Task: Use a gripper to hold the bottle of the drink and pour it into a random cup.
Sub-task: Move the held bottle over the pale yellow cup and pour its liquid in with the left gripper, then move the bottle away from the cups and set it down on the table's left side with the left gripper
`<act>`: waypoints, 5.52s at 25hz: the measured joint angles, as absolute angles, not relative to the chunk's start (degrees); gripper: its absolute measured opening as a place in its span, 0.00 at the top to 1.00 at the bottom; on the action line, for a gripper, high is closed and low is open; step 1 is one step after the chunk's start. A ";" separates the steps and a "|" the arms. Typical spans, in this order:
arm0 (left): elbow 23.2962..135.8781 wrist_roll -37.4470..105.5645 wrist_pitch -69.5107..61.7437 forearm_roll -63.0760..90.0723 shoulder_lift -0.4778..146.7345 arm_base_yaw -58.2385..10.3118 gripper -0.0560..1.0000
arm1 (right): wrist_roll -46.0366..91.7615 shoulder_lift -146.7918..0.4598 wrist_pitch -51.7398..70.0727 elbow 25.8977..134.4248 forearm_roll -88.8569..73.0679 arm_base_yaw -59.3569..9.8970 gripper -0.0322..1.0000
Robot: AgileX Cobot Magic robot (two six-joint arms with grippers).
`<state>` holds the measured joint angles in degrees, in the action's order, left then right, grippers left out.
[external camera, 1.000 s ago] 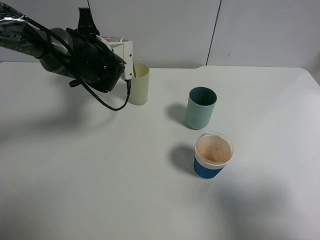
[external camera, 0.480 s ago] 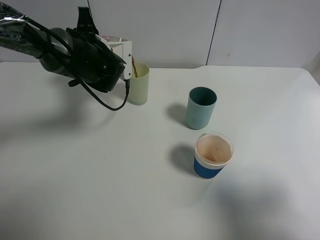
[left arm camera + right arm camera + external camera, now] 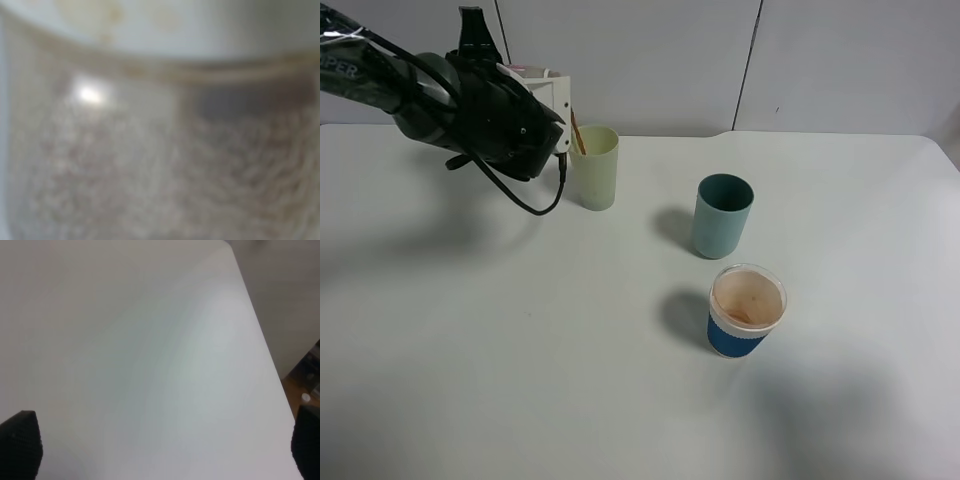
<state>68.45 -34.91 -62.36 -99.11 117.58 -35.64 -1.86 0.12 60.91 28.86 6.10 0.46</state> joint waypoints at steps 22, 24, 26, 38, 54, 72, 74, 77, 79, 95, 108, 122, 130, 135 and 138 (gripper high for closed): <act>68.45 -32.88 -62.36 -99.11 117.58 -36.90 0.64 | -1.86 0.12 60.91 28.86 6.10 0.46 0.01; 68.45 -32.73 -62.31 -99.11 117.58 -37.37 0.64 | -1.86 0.12 60.91 28.86 6.10 0.46 0.01; 68.45 -32.36 -62.32 -99.11 117.58 -37.65 0.64 | -1.86 0.12 60.91 28.86 6.10 0.46 0.01; 68.45 -29.68 -62.32 -99.11 117.58 -37.75 0.64 | -1.86 0.12 60.91 28.86 6.10 0.46 0.01; 68.45 -27.65 -62.37 -99.11 117.58 -38.99 0.64 | -1.86 0.12 60.91 28.86 6.10 0.46 0.01; 68.45 -22.02 -62.45 -99.13 117.58 -39.56 0.64 | -1.86 0.12 60.91 28.86 6.10 0.46 0.01; 68.46 -21.92 -62.45 -99.13 117.58 -39.85 0.64 | -1.86 0.12 60.91 28.86 6.10 0.46 0.01; 68.58 -21.90 -62.38 -99.18 117.58 -40.36 0.64 | -1.86 0.12 60.91 28.86 6.10 0.46 0.01; 68.58 -22.08 -62.27 -99.18 117.58 -40.48 0.64 | -1.86 0.12 60.91 28.86 6.10 0.46 0.01; 68.60 -40.90 -46.89 -96.33 111.70 -40.04 0.64 | -1.86 0.12 60.91 28.86 6.10 0.46 0.01; 68.60 -53.97 -19.67 -81.98 97.28 -33.88 0.64 | -1.86 0.12 60.91 28.86 6.10 0.46 0.01; 57.15 -32.46 8.81 -38.33 86.38 -16.82 0.64 | -1.86 0.12 60.91 28.86 6.10 0.46 0.01; 42.21 -15.29 16.54 -22.21 82.14 -5.35 0.64 | -1.86 0.12 60.91 28.86 6.10 0.46 0.01; 35.39 -14.91 21.82 -21.21 82.13 0.87 0.64 | -1.86 0.12 60.91 28.86 6.10 0.46 0.01; 32.73 -14.96 27.18 -21.21 82.72 3.26 0.64 | -1.86 0.12 60.91 28.86 6.10 0.46 0.01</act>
